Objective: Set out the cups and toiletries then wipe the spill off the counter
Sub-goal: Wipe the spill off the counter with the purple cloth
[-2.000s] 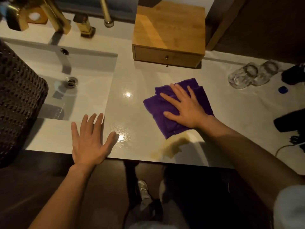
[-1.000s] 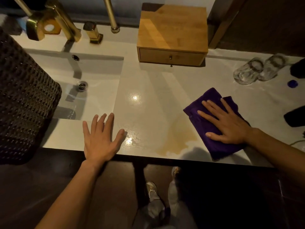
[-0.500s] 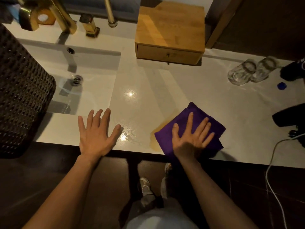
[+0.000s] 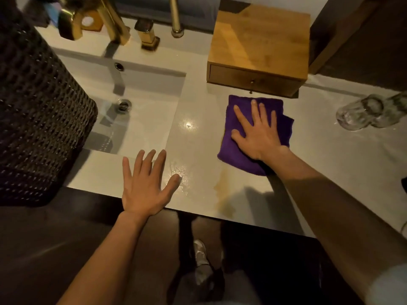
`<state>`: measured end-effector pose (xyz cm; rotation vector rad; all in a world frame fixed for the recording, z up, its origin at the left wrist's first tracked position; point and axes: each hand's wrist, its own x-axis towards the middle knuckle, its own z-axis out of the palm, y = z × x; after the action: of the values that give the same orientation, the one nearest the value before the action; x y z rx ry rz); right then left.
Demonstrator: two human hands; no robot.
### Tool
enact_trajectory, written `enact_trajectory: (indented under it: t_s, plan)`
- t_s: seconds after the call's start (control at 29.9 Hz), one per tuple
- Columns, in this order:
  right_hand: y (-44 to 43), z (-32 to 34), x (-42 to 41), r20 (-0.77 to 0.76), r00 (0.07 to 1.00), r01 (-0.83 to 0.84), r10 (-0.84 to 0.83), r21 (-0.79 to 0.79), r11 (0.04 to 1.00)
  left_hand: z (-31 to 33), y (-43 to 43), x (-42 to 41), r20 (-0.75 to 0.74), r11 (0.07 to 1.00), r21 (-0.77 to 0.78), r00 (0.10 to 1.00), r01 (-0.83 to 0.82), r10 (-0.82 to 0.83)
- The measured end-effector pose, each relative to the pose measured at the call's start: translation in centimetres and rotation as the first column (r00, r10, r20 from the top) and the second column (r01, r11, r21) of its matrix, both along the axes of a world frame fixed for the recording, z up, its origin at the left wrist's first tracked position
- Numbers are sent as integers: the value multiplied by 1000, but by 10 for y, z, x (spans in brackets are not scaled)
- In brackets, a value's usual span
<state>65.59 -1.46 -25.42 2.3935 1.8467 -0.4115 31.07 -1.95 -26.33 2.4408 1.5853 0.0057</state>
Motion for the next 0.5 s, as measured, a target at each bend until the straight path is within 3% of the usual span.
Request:
enact_trajectory:
  t_s: [0.13, 0.27, 0.5]
  plan:
    - [8, -3, -18, 23, 983, -184, 183, 34, 982, -2, 1, -1, -14, 1000, 9, 1000, 2, -2]
    - [-16, -5, -33, 26, 908, -417, 417, 123, 900, -3, 1, -1, -30, 1000, 21, 1000, 8, -8]
    - [-65, -11, -41, -3, 808, -585, 590, 122, 802, 2, 0, 2, -6, 1000, 18, 1000, -3, 3]
